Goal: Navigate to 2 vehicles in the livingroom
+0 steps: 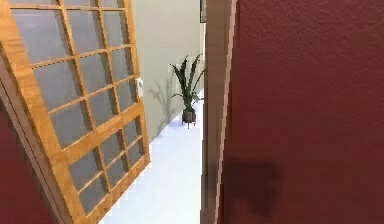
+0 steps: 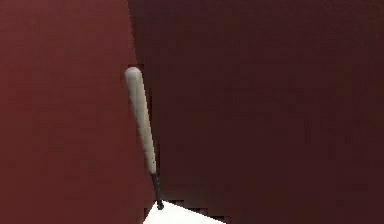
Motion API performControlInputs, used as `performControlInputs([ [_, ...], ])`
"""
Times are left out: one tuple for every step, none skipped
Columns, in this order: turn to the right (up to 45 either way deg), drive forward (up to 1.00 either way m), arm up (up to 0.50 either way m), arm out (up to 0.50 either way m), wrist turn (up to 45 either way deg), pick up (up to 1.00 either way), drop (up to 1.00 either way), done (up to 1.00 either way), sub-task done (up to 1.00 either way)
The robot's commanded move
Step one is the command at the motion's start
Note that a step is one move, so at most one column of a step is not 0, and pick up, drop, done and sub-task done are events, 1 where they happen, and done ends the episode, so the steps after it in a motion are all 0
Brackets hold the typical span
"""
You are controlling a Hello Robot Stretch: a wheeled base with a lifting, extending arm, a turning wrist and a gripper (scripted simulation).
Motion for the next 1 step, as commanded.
performControlInputs([
  [-30.0,0.0,0.0,0.0,0.0,0.0,0.0,0.0,0.0],
])
